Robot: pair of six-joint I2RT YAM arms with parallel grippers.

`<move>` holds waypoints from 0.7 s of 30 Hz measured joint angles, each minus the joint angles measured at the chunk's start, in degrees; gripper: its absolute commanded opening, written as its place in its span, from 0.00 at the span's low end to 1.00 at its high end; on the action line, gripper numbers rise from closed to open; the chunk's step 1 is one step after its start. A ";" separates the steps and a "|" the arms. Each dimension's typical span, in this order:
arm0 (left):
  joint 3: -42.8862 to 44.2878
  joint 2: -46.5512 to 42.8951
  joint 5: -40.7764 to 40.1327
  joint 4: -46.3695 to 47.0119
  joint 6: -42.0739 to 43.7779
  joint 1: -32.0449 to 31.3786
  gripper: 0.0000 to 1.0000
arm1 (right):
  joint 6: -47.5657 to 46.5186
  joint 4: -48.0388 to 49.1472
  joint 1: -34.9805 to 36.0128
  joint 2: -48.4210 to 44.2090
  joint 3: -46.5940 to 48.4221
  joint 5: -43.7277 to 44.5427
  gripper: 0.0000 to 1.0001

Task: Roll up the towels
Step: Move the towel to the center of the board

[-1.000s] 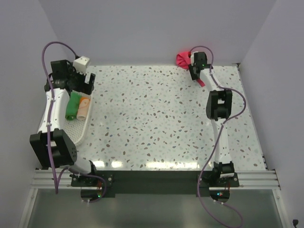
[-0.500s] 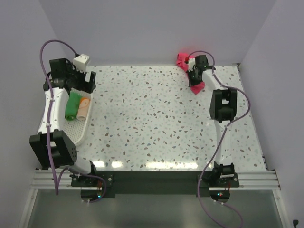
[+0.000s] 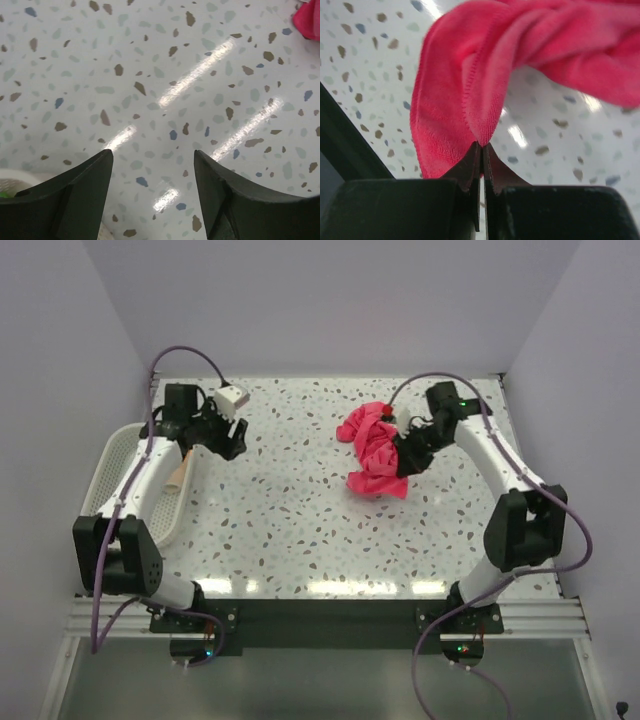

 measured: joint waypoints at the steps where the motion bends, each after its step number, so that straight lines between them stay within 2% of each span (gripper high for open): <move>1: -0.81 0.04 -0.07 0.46 0.24 -1.49 0.67 | -1.42 -1.62 -3.39 -1.75 -0.98 -0.17 0.00; 2: -1.66 0.11 -0.04 0.90 0.33 -3.08 0.62 | -2.86 -3.08 -7.17 -2.62 -1.33 -0.17 0.00; 4: -2.75 0.90 -0.04 1.97 0.33 -6.27 0.59 | -5.42 -5.09 -14.38 -3.06 -1.40 -0.13 0.00; 6: -2.84 2.97 -0.26 3.74 0.31 -9.46 0.54 | -7.43 -6.32 -19.17 -3.37 -2.27 0.20 0.00; 9: -2.43 7.91 -0.48 7.28 0.31 -14.21 0.51 | -10.12 -8.04 -21.35 -5.62 -6.29 0.92 0.00; 12: 0.48 14.80 -0.48 9.44 0.33 -18.69 0.53 | -11.91 -9.94 -21.35 -9.14 -10.78 1.25 0.00; 13: 2.23 17.44 -0.50 10.40 0.33 -20.09 0.59 | -12.22 -10.40 -21.40 -10.40 -12.02 1.33 0.00; 18: 14.36 31.06 -1.05 15.74 -1.09 -27.54 0.69 | -12.57 -10.99 -22.47 -14.93 -15.28 1.36 0.00; 21: 20.28 36.65 -2.08 20.65 -4.13 -30.71 0.71 | -12.57 -11.47 -22.51 -16.09 -16.04 1.33 0.00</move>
